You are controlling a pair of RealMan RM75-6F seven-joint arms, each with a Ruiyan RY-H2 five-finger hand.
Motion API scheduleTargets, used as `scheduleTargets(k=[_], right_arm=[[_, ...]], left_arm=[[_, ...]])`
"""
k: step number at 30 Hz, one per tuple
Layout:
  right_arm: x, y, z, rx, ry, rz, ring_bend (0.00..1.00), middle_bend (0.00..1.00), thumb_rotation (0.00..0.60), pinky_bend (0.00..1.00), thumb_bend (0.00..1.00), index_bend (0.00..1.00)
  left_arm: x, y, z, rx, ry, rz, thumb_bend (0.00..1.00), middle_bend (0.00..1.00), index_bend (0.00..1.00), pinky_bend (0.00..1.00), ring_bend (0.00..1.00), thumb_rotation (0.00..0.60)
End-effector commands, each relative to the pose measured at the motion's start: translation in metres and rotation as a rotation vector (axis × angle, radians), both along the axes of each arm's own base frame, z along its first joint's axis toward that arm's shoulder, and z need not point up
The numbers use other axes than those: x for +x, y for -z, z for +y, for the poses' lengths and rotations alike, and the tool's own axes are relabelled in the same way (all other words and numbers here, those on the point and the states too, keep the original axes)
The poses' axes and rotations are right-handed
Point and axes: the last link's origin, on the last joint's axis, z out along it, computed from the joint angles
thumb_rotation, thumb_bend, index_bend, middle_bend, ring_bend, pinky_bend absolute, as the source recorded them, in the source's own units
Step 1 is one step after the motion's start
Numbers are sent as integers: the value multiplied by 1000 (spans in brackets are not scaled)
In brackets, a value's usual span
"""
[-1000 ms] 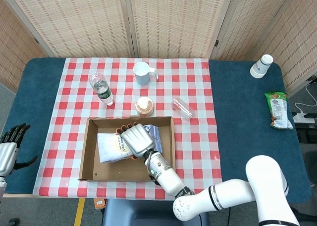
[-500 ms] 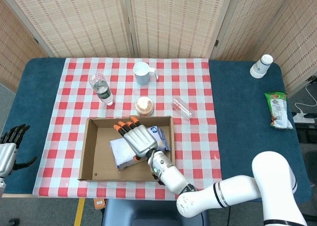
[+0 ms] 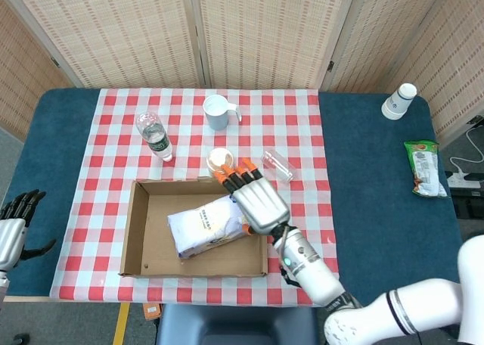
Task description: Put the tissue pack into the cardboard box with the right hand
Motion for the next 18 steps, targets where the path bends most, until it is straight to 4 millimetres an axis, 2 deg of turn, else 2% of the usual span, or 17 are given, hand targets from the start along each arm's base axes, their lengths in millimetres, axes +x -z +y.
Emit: scheduleTargets(k=[1, 3, 6, 9, 12, 18], right_arm=[[-65, -64, 26, -159, 83, -28, 0, 0, 600, 0, 0, 0], [-98, -87, 39, -227, 124, -13, 0, 0, 600, 0, 0, 0], [-150, -108, 56, -315, 165, 7, 0, 0, 600, 0, 0, 0], [-198, -119, 76, -370, 196, -5, 0, 0, 600, 0, 0, 0], [-235, -121, 92, -398, 238, -8, 0, 0, 600, 0, 0, 0], [-267, -116, 107, -436, 255, 2, 0, 0, 600, 0, 0, 0]], left_arm=[[0, 1, -2, -4, -3, 10, 202, 37, 95, 109, 0, 600], [1, 2, -3, -12, -7, 21, 203, 37, 94, 109, 0, 600], [4, 1, -5, 0, 5, 31, 203, 36, 94, 109, 0, 600], [5, 0, -6, 13, 14, 33, 202, 37, 98, 109, 0, 600], [5, 1, -7, 13, 16, 36, 202, 37, 98, 108, 0, 600], [5, -1, -6, 31, 27, 22, 202, 37, 98, 109, 0, 600]])
